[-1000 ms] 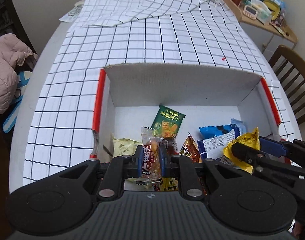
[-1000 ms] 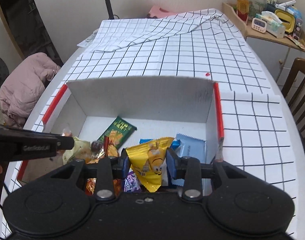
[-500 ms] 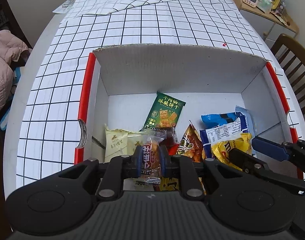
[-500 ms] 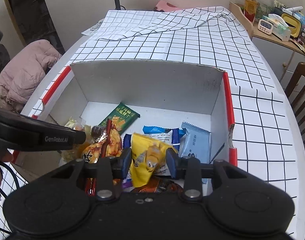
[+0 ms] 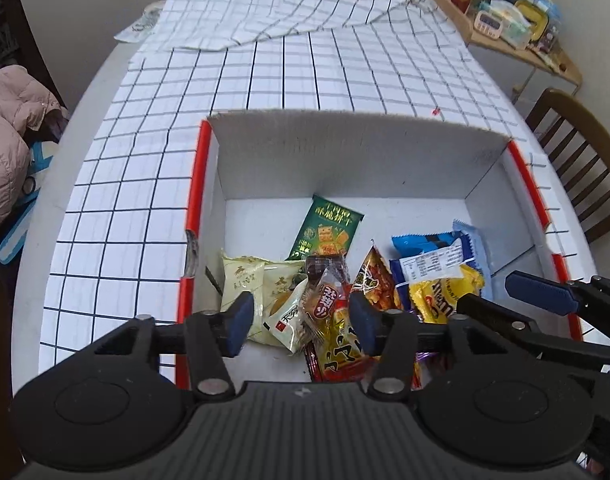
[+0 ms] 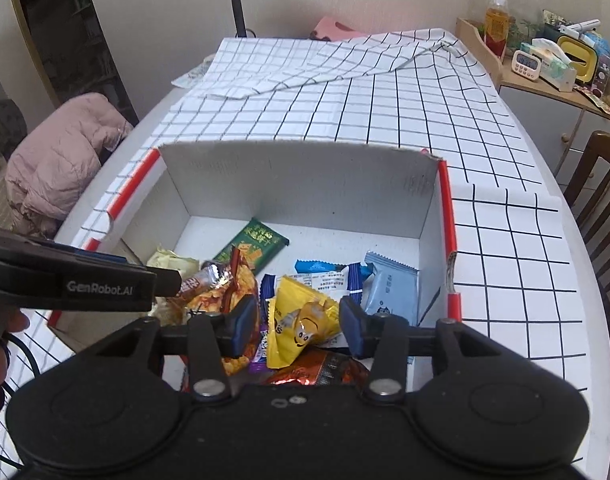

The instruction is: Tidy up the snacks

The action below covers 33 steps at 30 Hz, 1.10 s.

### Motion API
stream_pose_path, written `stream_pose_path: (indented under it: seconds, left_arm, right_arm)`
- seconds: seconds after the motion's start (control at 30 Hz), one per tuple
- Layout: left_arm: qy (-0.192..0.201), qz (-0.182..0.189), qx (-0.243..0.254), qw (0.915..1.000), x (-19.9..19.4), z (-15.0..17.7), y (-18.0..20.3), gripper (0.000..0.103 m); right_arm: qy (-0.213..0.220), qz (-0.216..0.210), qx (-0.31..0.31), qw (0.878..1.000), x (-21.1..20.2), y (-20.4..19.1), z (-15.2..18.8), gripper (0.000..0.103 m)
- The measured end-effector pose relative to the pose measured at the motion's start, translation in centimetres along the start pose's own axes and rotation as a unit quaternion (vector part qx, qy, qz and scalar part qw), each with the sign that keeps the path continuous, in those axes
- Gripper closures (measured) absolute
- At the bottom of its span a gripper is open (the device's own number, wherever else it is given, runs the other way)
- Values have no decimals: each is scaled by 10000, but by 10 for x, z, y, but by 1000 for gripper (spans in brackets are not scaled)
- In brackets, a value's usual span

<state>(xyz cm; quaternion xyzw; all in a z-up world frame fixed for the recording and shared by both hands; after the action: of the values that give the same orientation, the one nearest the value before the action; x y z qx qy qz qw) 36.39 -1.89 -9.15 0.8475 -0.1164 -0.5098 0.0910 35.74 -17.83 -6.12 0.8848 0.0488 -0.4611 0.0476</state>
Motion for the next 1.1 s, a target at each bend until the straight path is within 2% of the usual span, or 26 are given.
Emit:
stream_pose_path:
  seconds: [0.13, 0.23, 0.47, 0.73, 0.97, 1.1]
  left_arm:
    - [148, 9, 61, 9999, -16, 4, 2, 51]
    - [285, 79, 80, 9995, -31, 9, 3, 50]
    - [660, 179, 161, 9975, -69, 23, 6, 40]
    - [1121, 335, 409, 9923, -114, 50, 14, 34]
    - [1500, 387, 599, 9861, -146, 77, 20, 21]
    - [1633, 484, 549, 9838, -158, 90, 18, 18]
  right_arm:
    - [183, 7, 133, 9997, -17, 4, 1, 34]
    - [314, -3, 190, 9993, -30, 7, 2, 27]
    - [582, -172, 258, 9978, -63, 9, 10, 19]
    - [1130, -305, 244, 9928, -110, 8, 21, 6]
    - [1482, -381, 293, 9878, -144, 9, 38, 2]
    - [1616, -349, 343, 9856, -158, 10, 49, 1]
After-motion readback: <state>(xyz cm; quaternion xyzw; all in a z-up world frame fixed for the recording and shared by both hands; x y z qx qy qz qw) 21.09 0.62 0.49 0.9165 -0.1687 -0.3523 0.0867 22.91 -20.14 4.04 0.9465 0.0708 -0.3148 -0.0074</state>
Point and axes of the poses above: each gripper's, at about its wrist camera, not at the fingertips, and x roughly the way its jaws point, y to its right, z to its underside, the point moved 1 cm from there along x, roughly the way its jaws point, and after that the axes turned 13 degrees about z, right-handed, at the moved point
